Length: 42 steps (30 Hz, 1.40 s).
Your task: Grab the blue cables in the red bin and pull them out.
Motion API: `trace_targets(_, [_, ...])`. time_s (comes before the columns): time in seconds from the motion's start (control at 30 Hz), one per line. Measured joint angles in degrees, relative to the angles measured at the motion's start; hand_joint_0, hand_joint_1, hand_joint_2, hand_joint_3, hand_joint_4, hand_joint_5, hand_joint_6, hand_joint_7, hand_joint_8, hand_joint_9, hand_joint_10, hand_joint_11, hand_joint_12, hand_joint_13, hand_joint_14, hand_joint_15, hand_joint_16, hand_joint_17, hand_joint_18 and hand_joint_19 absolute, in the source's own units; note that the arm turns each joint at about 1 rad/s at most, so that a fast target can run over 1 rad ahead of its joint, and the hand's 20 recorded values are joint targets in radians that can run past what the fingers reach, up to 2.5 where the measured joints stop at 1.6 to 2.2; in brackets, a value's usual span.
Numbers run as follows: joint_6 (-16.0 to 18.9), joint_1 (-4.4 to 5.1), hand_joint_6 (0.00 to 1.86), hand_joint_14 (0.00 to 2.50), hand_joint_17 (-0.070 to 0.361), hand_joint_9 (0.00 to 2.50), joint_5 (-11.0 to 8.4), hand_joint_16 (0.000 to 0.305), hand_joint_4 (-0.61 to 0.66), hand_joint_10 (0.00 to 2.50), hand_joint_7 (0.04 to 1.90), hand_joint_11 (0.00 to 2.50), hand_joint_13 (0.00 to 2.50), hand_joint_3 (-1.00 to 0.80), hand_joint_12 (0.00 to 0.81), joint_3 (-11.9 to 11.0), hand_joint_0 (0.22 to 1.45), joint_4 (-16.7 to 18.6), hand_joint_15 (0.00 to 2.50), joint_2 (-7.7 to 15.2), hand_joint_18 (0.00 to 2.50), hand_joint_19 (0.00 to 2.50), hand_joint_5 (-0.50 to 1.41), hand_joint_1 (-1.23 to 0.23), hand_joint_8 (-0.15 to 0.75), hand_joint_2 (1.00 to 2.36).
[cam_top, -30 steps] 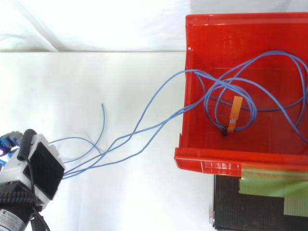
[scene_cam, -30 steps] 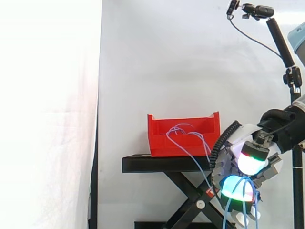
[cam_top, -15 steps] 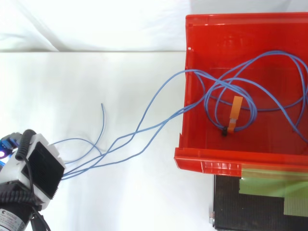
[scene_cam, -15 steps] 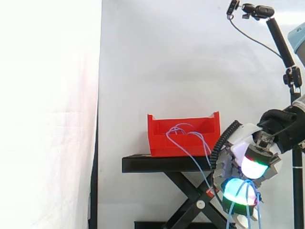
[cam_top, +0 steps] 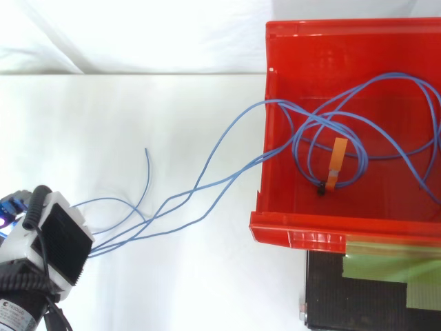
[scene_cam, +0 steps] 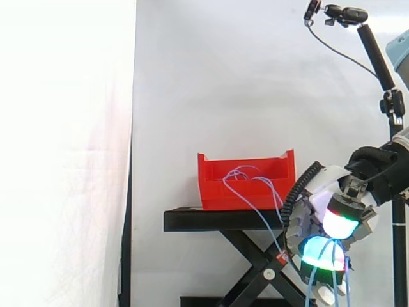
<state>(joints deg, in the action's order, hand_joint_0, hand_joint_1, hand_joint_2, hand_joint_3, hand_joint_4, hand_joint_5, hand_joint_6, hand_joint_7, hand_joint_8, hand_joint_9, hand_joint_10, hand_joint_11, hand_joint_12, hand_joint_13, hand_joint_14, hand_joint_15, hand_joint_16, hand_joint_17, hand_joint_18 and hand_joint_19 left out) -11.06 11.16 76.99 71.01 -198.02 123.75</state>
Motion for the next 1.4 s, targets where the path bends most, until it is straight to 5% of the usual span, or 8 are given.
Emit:
trace_targets(1.0, [5.5,0.26,0.53,0.02,0.116,1.09,0.08,0.051,0.15,0.03,0.67,0.85,0.89,-1.0,0.337,-1.0,0.67,-0.2,0.58,0.0,0.83,0.81,1.03,-1.04,0.224,1.0])
trace_targets(1.4, [6.1,0.42,0.56,0.03,0.112,1.25,0.38,0.05,0.14,0.03,0.66,1.14,1.09,-1.0,0.338,-1.4,0.68,-0.8,0.84,-0.5,0.91,0.87,1.01,-1.03,0.206,1.0])
